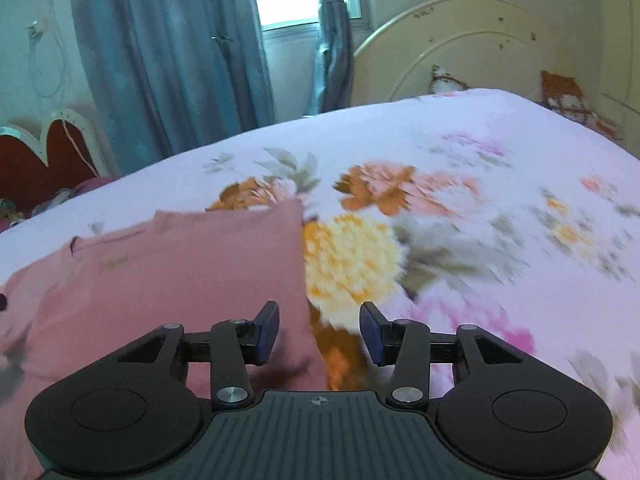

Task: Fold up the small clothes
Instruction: 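Open the right tool to release the sleeve and withdraw, then move the left tool to the other sleeve cuff and close on it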

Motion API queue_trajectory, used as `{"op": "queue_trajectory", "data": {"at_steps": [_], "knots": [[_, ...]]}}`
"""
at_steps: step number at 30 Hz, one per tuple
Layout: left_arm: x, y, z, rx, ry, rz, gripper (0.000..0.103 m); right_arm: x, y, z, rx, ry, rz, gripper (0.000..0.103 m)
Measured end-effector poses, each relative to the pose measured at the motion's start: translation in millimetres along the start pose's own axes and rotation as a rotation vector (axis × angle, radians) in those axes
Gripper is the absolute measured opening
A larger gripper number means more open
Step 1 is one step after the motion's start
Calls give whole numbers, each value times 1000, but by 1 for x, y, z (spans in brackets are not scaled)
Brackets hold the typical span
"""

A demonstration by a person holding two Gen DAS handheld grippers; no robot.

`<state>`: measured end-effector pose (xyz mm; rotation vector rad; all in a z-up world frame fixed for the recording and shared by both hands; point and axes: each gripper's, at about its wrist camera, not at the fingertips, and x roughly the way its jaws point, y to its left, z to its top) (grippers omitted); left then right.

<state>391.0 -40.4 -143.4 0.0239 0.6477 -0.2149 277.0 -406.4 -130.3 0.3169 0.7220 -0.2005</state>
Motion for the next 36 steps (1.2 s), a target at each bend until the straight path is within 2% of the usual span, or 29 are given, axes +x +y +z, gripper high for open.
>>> {"op": "queue_trajectory", "data": {"at_steps": [4, 8, 13, 14, 15, 18, 23, 25, 26, 28, 36], "knots": [[21, -15, -8, 27, 34, -35, 58, 37, 3, 20, 22, 27, 23, 44], [44, -9, -22, 14, 122, -17, 57, 79, 6, 37, 1, 58, 25, 44], [46, -7, -27, 42, 107, -1, 58, 116, 3, 52, 21, 65, 16, 43], [47, -7, -27, 48, 103, 4, 59, 122, 2, 54, 24, 72, 25, 28], [47, -8, -28, 52, 100, 8, 59, 126, 2, 55, 28, 80, 40, 20], [48, -10, -28, 57, 95, 18, 59, 128, 10, 53, -55, 61, 17, 14], [48, -11, -24, 63, 109, 15, 60, 126, 15, 50, -72, 36, -33, 15], [45, -9, -19, 50, 127, 9, 61, 117, 22, 48, -92, 18, -74, 31], [42, -7, -17, 42, 134, 7, 62, 108, 26, 47, -96, 5, -64, 39], [36, -3, -14, 32, 139, 17, 68, 91, 37, 42, -99, 10, -7, 39], [-2, 32, -7, -49, 142, 53, 74, 51, 119, 0, -177, 72, 214, 39]]}}
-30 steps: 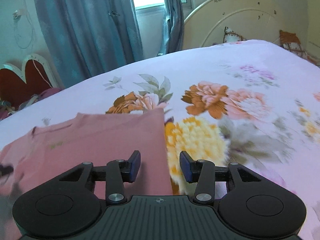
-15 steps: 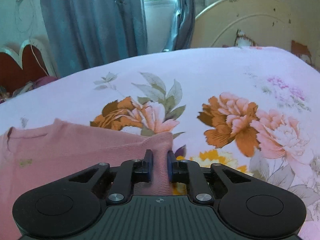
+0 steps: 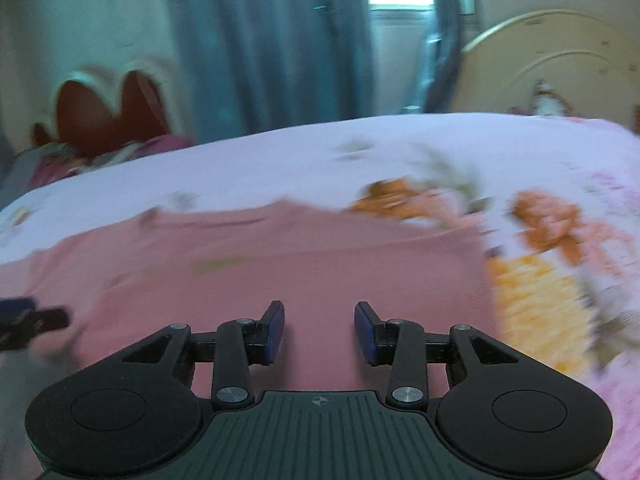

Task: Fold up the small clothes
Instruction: 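Move the left tool to the other sleeve cuff and close on it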

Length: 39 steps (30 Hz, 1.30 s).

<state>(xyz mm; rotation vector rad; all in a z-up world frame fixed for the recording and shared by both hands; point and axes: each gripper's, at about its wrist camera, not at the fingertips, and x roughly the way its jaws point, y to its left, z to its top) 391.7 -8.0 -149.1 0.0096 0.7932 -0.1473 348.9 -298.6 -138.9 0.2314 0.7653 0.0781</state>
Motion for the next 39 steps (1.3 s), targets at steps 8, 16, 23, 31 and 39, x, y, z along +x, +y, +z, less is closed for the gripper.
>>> {"op": "queue_trajectory", "data": {"at_steps": [8, 16, 23, 31, 39], "knots": [[-29, 59, -10, -60, 9, 103, 75, 17, 87, -14, -74, 48, 101, 39], [-48, 121, -16, -137, -3, 182, 75, 33, 151, -13, -133, 63, 128, 39], [-57, 180, -26, -207, 7, 248, 75, 44, 175, -6, -113, 51, 105, 39], [-64, 253, -39, -319, 22, 331, 75, 59, 187, -7, -104, 77, 59, 39], [-69, 310, -51, -471, 26, 375, 77, 73, 195, -19, -145, 94, 24, 39]]}}
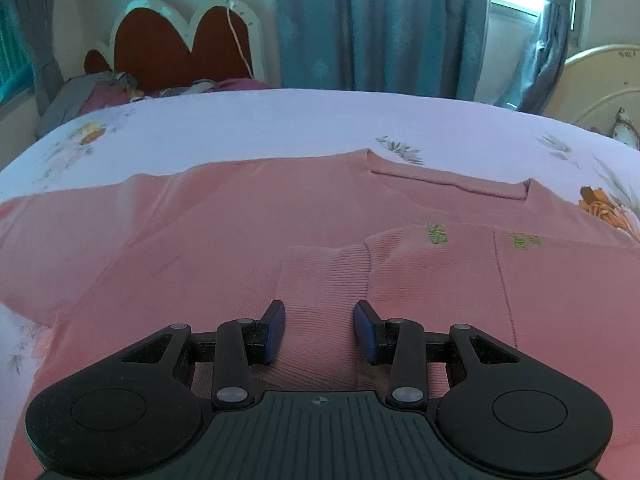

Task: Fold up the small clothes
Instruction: 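Move the left tool to the other sleeve cuff and close on it, then fold the held sleeve with the left tool across the body, then release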

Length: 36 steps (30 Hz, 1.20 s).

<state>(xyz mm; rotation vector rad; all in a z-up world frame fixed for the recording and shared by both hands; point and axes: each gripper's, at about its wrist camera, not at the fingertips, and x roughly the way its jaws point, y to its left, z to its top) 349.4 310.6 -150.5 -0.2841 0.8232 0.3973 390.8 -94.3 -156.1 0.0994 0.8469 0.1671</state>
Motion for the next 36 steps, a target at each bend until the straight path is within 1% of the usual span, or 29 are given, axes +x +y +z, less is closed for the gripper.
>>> {"op": "queue_trajectory", "data": {"at_steps": [4, 7, 9, 11, 12, 13, 14, 16, 17, 19, 20, 21, 24, 27, 31, 34, 36], "knots": [[19, 30, 12, -131, 8, -1, 76, 0, 2, -2, 4, -7, -10, 39], [33, 48, 24, -230, 0, -50, 77, -2, 1, -2, 16, -11, -2, 39], [42, 54, 33, -260, -15, -72, 77, -5, -1, 0, 27, -13, 8, 39], [51, 59, 41, -285, -28, -84, 75, -10, -4, 2, 50, -31, 10, 39], [55, 61, 44, -300, -39, -87, 69, -13, -5, 2, 49, -41, -3, 39], [59, 64, 47, -309, -49, -85, 58, -13, -4, 2, 39, -41, -23, 39], [63, 66, 49, -313, -57, -79, 52, -9, -5, 0, 32, -20, -33, 39], [69, 69, 52, -325, -66, -69, 33, -4, -5, -3, 19, -13, -51, 39], [70, 71, 52, -330, -72, -60, 28, -3, -5, -3, 14, -12, -51, 39], [70, 74, 52, -348, -80, -51, 12, -2, -8, -1, 28, -7, -43, 39], [70, 75, 52, -356, -84, -56, 8, -2, -9, -1, 32, -5, -40, 39], [69, 75, 52, -356, -88, -61, 7, -2, -9, 0, 30, -4, -38, 39], [55, 64, 53, -313, -130, -76, 6, -4, -11, 1, 33, -4, -23, 39], [25, 33, 57, -199, -195, -143, 5, -14, -21, 4, 92, -40, 20, 39], [-15, -27, 55, -37, -239, -284, 5, -29, -32, 7, 122, -74, 24, 39], [-38, -81, 43, 57, -231, -416, 5, -42, -44, 6, 145, -90, 24, 39], [-49, -122, 30, 121, -206, -508, 5, -51, -55, 4, 161, -101, 20, 39]]}}
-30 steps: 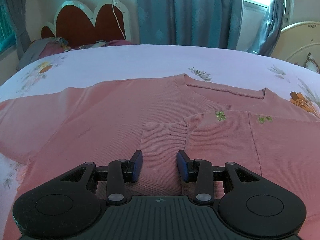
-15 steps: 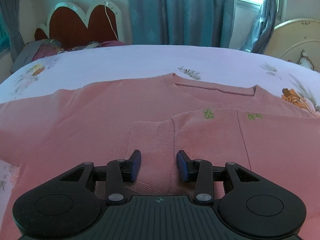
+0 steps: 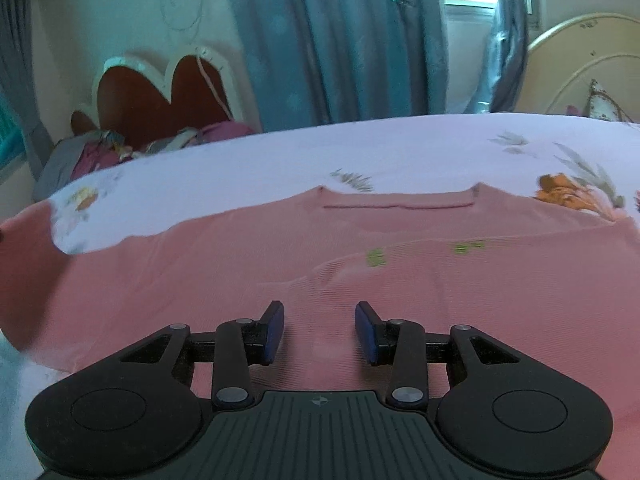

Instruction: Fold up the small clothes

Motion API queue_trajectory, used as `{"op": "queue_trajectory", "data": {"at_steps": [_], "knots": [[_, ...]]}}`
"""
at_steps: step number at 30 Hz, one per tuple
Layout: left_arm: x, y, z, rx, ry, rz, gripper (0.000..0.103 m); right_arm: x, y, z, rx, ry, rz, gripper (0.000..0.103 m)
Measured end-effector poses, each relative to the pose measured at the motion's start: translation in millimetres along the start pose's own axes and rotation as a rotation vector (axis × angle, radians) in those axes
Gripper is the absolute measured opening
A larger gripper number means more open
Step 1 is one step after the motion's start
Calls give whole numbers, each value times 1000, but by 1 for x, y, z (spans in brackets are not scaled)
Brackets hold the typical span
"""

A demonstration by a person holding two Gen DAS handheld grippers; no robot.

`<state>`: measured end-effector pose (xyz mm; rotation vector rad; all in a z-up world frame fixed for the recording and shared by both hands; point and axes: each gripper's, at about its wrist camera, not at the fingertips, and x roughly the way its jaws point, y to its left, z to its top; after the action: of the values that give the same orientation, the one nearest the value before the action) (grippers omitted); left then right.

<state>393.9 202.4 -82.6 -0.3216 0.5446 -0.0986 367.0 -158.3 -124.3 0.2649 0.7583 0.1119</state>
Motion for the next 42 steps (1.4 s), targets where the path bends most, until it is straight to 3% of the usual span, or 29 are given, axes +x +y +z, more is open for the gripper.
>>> {"op": "queue_trajectory", "data": {"at_steps": [7, 12, 13, 14, 17, 18, 19, 23, 28, 30, 36, 37, 38, 39, 42], "knots": [[39, -136, -56, 136, 125, -248, 5, -33, -50, -5, 59, -16, -40, 39], [62, -196, -103, 235, 220, -317, 6, -54, -84, -13, 96, -19, -58, 39], [67, -203, -112, 259, 257, -314, 11, -56, -90, -14, 107, -15, -50, 39], [73, -208, -121, 280, 298, -302, 16, -58, -94, -15, 115, -10, -42, 39], [80, -212, -136, 341, 373, -256, 46, -63, -102, -17, 133, -3, -23, 39], [76, -211, -137, 359, 364, -229, 68, -64, -104, -18, 138, -2, -9, 39], [69, -207, -137, 375, 329, -205, 81, -65, -104, -18, 143, -1, 6, 39], [44, -185, -129, 424, 251, -128, 82, -63, -90, -18, 119, 8, 57, 40], [34, -137, -120, 384, 232, 68, 82, -52, -52, -20, 12, 35, 120, 43], [29, -114, -122, 369, 228, 148, 82, -47, -34, -21, -45, 23, 120, 79], [30, -72, -134, 360, 252, 289, 80, -27, 10, -28, -231, 8, 72, 80], [27, -66, -136, 353, 251, 298, 79, -25, 14, -30, -249, 8, 62, 79], [29, -63, -137, 350, 247, 303, 80, -22, 18, -32, -272, 9, 49, 69], [31, -62, -136, 353, 239, 306, 80, -17, 22, -33, -290, 18, 41, 52], [43, -64, -133, 367, 212, 322, 77, -4, 24, -36, -306, 37, 10, 35]]}}
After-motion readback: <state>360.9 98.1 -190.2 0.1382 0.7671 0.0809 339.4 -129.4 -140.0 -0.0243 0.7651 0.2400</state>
